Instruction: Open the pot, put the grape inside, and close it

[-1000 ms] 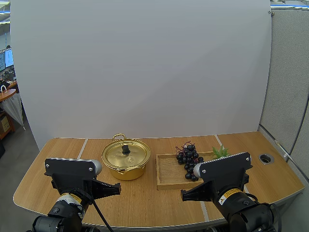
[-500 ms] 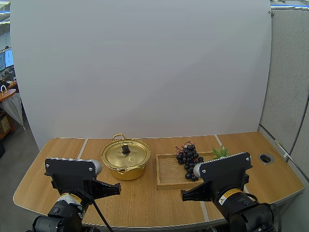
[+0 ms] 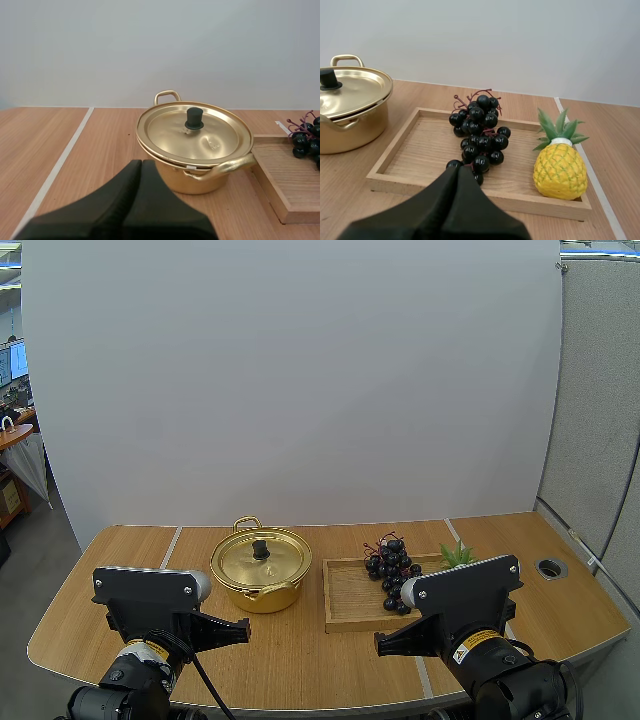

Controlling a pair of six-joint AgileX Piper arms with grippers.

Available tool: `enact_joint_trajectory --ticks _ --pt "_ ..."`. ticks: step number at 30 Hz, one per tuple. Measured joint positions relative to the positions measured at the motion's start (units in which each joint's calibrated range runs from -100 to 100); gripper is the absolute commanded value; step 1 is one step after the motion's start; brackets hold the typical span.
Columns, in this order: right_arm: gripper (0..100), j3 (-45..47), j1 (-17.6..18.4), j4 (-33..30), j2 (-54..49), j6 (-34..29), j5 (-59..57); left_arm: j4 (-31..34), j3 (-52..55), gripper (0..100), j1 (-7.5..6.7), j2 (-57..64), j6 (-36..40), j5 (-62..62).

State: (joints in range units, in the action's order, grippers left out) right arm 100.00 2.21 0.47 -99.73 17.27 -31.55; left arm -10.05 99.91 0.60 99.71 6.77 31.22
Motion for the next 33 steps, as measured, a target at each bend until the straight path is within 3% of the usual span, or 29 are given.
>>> enact_joint_trajectory --ticks 19,33 --pt "0 -0.9 0.0 1.3 0.0 -0.3 -2.6 0.1 -2.3 0 0.00 0.0 0.2 3.9" --pt "0 -28.0 0.0 1.3 -0.3 -0.4 -20.7 2.3 -24.8 0 0.00 0.2 0.0 10.6"
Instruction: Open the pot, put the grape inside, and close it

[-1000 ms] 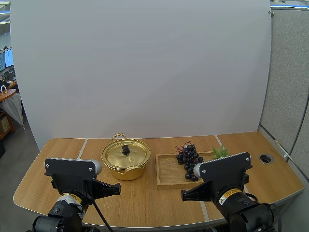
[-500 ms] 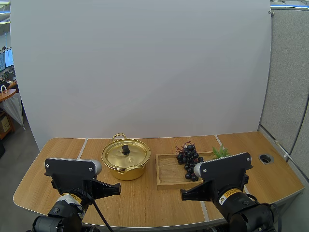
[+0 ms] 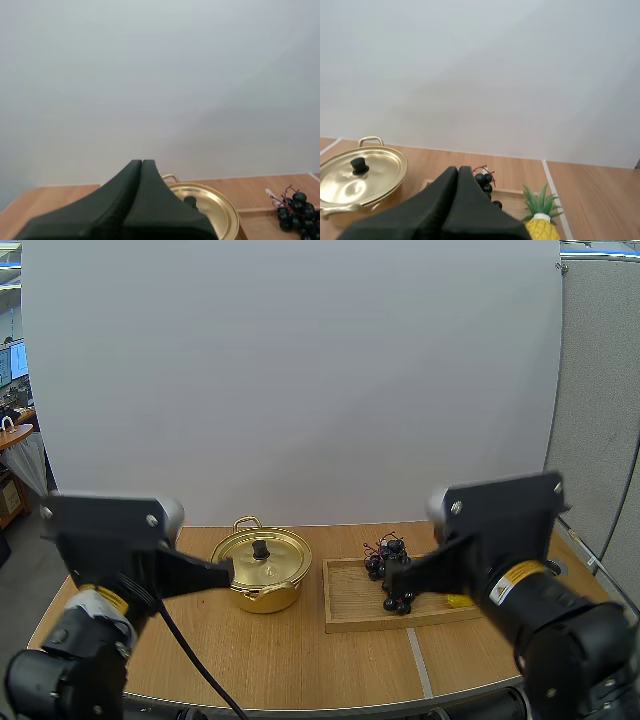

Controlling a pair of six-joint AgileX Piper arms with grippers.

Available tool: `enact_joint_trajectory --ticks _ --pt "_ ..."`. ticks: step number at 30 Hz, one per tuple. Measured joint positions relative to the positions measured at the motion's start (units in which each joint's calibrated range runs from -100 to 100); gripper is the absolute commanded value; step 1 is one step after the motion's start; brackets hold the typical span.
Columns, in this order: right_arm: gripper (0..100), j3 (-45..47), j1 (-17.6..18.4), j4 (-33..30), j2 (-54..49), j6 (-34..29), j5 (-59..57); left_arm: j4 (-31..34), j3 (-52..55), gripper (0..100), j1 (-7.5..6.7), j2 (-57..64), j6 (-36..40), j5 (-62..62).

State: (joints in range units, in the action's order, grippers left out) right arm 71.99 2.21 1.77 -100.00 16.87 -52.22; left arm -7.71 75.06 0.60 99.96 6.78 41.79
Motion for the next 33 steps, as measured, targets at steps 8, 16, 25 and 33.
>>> enact_joint_trajectory --ticks 8,16,25,33 --pt "0 -13.6 0.0 0.0 0.0 0.0 -15.6 0.1 -15.9 0 0.00 0.0 0.0 10.2" --pt "0 -21.0 0.0 0.0 0.0 0.0 -29.8 0.2 -22.3 0 0.00 0.0 0.0 21.7" --pt "0 -23.5 0.0 0.0 0.2 0.0 -36.0 0.2 -29.0 0 0.00 -0.8 0.0 35.2" --pt "0 -23.7 0.0 0.0 4.2 0.0 -38.3 0.2 -30.1 0 0.00 -4.9 0.0 36.9"
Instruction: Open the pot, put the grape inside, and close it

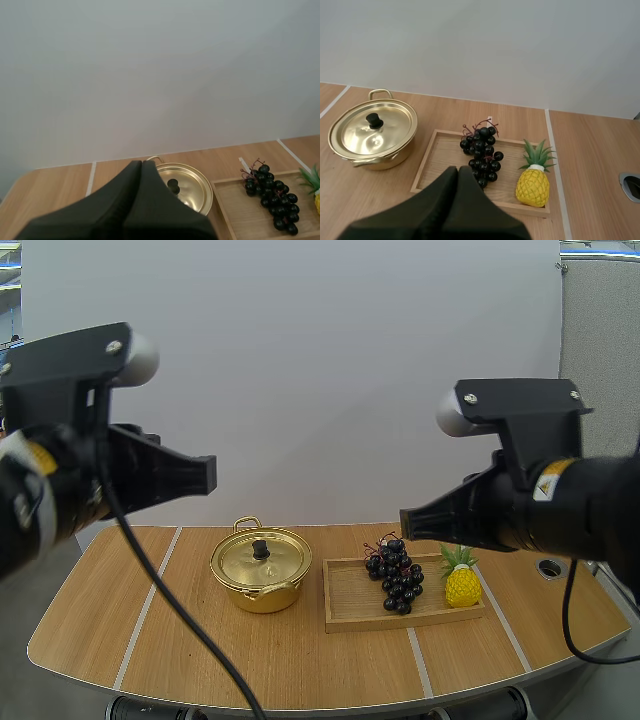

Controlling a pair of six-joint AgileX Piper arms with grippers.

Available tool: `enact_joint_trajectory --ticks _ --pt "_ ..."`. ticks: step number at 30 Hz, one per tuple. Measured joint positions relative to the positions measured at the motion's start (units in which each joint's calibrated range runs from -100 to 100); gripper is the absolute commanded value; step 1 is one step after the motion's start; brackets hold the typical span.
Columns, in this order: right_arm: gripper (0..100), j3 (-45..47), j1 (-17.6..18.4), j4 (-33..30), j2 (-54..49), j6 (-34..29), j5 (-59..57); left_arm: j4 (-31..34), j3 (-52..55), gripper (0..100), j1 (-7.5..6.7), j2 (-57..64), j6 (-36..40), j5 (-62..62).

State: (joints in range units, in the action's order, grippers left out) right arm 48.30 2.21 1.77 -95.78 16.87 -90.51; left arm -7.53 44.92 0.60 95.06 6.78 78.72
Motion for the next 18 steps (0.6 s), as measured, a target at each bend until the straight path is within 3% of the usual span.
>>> enact_joint_trajectory --ticks 2,4,5,7,18 --pt "0 0.0 0.0 0.0 5.9 0.0 -0.6 0.0 0.0 0 0.00 -1.9 0.0 0.2" --pt "0 0.0 0.0 0.0 12.0 0.0 -1.0 -3.3 -0.9 0 0.00 -20.9 -2.7 0.0" --pt "0 0.0 0.0 0.0 19.3 0.0 3.6 -4.7 -0.9 0 0.00 -25.8 -4.2 -1.6" --pt "0 0.0 0.0 0.0 23.6 0.0 7.3 -5.7 -0.9 0 0.00 -33.5 -4.9 -5.8" --pt "0 0.0 0.0 0.0 32.7 -0.4 8.9 -5.9 -0.9 1 0.00 -42.3 -5.2 -6.7"
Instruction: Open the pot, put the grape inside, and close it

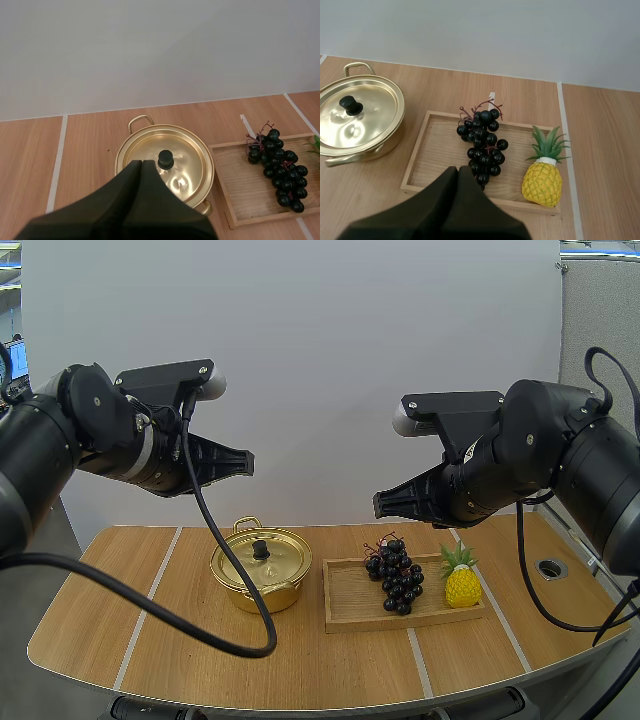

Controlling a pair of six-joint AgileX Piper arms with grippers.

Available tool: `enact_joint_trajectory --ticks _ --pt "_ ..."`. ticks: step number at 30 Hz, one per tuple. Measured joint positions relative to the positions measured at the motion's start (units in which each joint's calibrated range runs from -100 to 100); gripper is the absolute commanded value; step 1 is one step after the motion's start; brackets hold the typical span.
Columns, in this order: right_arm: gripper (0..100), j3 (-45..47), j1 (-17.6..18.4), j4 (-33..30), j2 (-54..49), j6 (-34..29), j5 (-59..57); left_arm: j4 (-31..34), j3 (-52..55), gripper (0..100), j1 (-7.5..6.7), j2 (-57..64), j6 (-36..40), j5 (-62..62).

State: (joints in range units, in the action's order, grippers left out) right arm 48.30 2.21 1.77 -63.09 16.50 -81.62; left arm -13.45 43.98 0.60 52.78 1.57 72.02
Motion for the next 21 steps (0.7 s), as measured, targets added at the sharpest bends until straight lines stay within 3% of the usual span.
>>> enact_joint_trajectory --ticks 1,3,5,7,8,10,15,21 --pt "1 0.0 0.0 0.0 0.0 -1.1 0.0 0.0 0.0 4 0.00 0.0 0.0 0.0" --pt "21 0.0 0.0 0.0 0.0 -2.1 0.0 0.0 0.0 16 0.00 0.0 0.0 0.0" --pt "49 0.0 0.0 0.0 0.0 -2.6 0.0 0.0 0.0 32 0.00 0.0 0.1 0.0" --pt "76 0.0 0.0 0.0 0.0 -3.0 0.0 0.0 0.0 57 0.00 0.0 0.2 0.0" --pt "100 0.0 0.0 0.0 0.0 -3.2 0.0 0.0 0.0 72 0.00 0.0 0.2 0.0" --pt "100 0.0 0.0 0.0 0.0 -3.5 0.0 0.0 0.0 100 0.00 0.0 0.3 0.4" --pt "100 0.0 0.0 0.0 0.0 -3.5 -0.9 -0.2 0.0 100 0.00 0.0 -2.9 2.9" --pt "100 0.0 0.0 0.0 0.0 -3.5 -1.3 -0.2 0.0 100 0.00 0.0 -12.1 7.5"
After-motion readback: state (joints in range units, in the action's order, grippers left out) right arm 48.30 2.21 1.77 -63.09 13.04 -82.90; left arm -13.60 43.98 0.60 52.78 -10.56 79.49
